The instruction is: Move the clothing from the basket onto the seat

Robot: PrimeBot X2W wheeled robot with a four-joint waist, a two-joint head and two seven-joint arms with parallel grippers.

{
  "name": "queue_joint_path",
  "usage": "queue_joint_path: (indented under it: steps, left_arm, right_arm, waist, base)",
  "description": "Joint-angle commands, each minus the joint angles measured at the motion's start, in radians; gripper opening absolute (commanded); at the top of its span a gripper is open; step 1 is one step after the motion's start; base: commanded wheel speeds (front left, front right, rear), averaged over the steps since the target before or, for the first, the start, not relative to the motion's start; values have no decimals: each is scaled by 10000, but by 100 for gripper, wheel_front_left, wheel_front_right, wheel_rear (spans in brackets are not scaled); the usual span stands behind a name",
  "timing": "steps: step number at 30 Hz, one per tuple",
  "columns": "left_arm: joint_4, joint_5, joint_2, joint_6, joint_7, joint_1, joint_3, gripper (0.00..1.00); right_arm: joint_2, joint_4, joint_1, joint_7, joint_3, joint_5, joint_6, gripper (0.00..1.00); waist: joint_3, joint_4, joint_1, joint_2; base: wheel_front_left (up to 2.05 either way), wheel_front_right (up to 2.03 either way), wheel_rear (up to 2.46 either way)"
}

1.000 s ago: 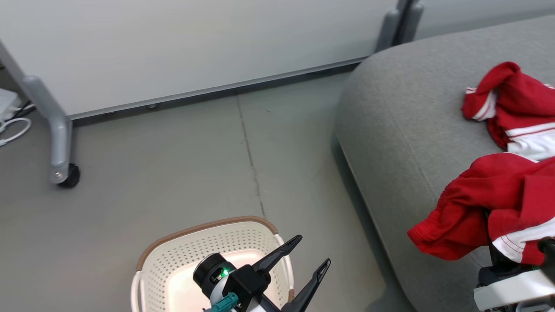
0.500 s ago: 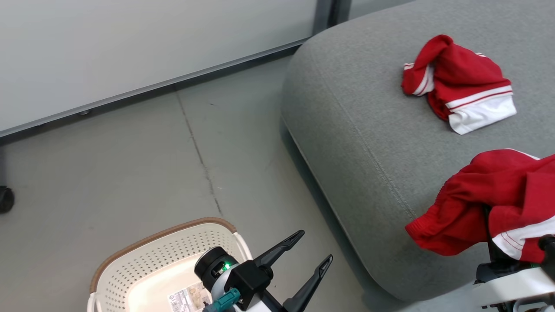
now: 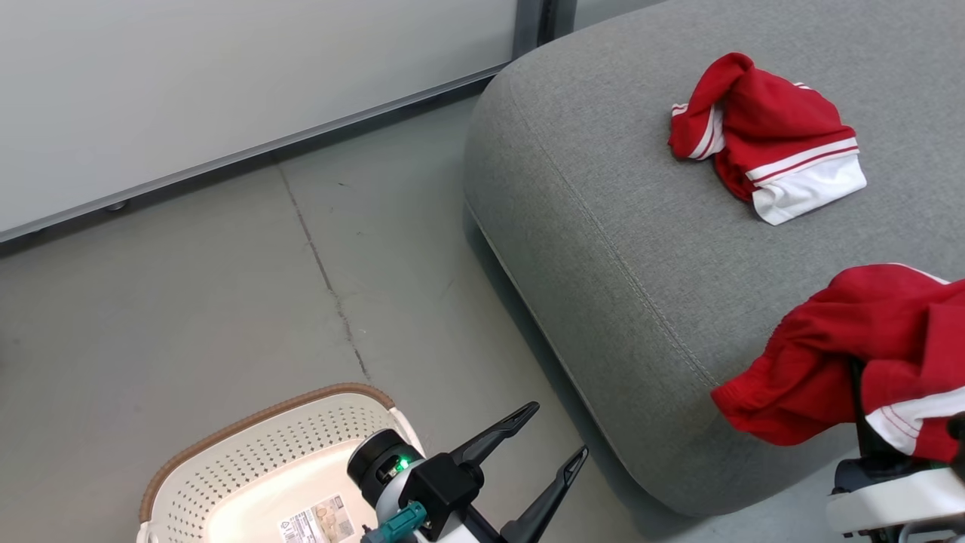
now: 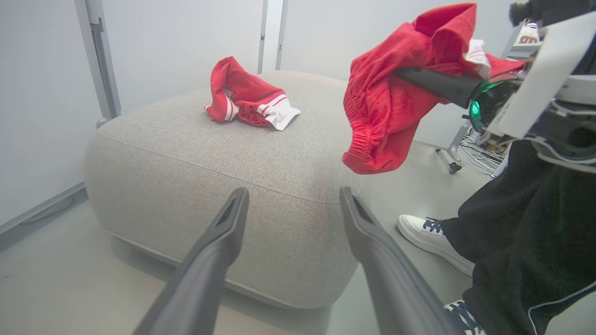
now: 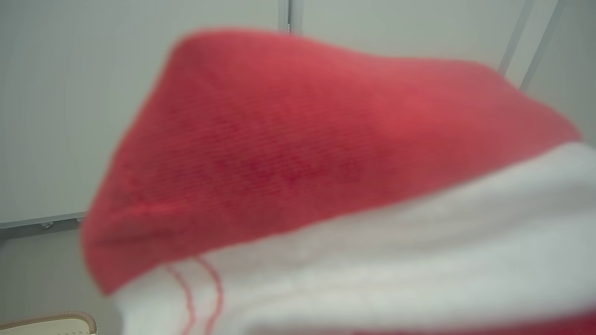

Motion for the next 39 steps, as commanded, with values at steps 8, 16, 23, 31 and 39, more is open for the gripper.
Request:
queue_joint_path:
  steps: [8, 16, 23, 31, 39]
  left_arm:
    - [-58, 33, 65, 6, -13, -308, -78, 100]
    - [-125, 184, 493, 6, -13, -761, -242, 100]
    - [-220, 346, 1015, 6, -13, -1430, -658, 100]
    - [-344, 433, 1579, 6, -13, -1980, -1240, 100]
    - [-520, 355, 1746, 6, -13, -2563, -1405, 100]
  right_arm:
    - [-339, -529, -598, -63, -560, -78, 18, 0]
    - [-980, -853, -2397, -63, -1676, 309, 18, 0]
    - [-1713, -134, -4417, -62, -2433, 760, 18, 0]
    - [-2726, 1590, -6848, -54, -2602, 1018, 18, 0]
    - [-3548, 4195, -8771, -56, -2417, 1086, 14, 0]
  waist:
    - [293, 499, 0, -1]
    - [1468, 869, 0, -1]
    - [2672, 1209, 0, -1]
    - [3791, 1467, 0, -1]
    - [4657, 1862, 0, -1]
  base:
    - [0, 0, 0]
    - [0, 0, 0]
    - [0, 0, 0]
    - [0, 0, 0]
    - [0, 0, 0]
